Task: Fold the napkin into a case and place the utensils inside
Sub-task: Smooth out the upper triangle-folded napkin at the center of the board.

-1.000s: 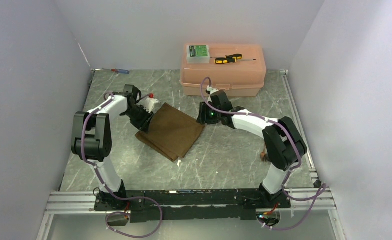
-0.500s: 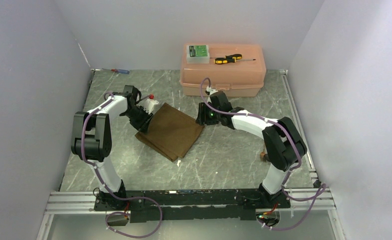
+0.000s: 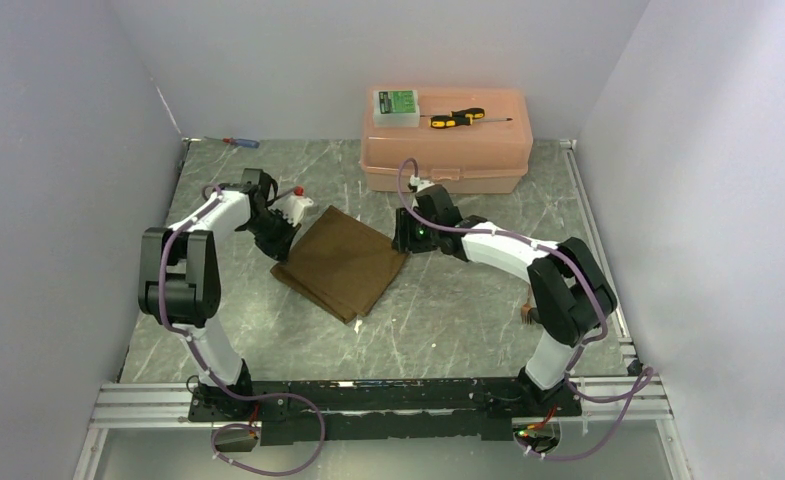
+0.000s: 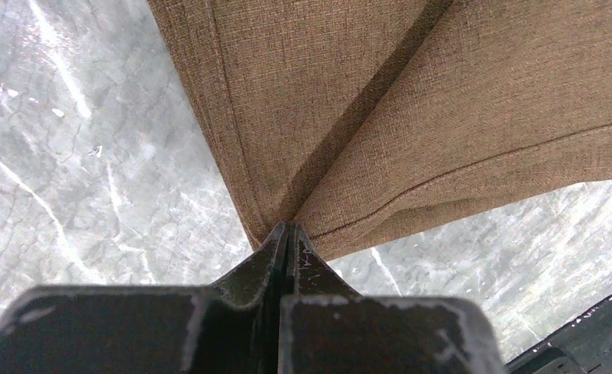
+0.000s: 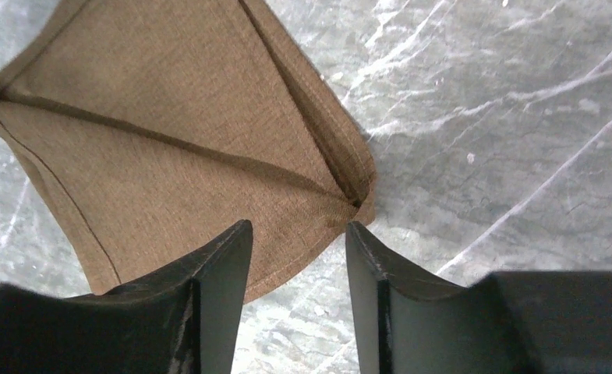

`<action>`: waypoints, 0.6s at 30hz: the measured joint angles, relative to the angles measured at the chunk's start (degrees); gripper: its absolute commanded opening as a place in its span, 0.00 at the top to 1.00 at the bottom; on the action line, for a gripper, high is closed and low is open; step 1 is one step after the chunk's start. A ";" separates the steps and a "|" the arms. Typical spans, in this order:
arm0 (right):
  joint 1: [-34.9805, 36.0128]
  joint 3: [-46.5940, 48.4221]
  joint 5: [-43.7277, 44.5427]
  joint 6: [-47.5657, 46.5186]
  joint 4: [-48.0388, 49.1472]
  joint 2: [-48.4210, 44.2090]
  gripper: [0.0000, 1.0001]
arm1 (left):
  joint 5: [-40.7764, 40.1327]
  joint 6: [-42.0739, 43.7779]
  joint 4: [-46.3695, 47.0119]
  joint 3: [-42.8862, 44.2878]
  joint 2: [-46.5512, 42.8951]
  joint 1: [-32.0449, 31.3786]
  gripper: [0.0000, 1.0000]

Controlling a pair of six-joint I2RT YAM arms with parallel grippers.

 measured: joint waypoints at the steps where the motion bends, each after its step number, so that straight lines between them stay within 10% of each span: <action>1: 0.35 0.00 0.46 0.07 -0.37 0.00 0.46 | 0.00 0.00 -0.13 0.00 -0.37 0.00 0.97; 11: 2.27 -2.47 3.34 0.61 -2.56 -1.44 0.44 | 0.52 0.02 -1.31 0.00 -1.51 0.00 0.50; 18: 2.27 -2.86 3.34 1.05 -2.80 -1.97 0.44 | 0.61 -0.22 -0.57 0.00 -1.49 0.00 0.43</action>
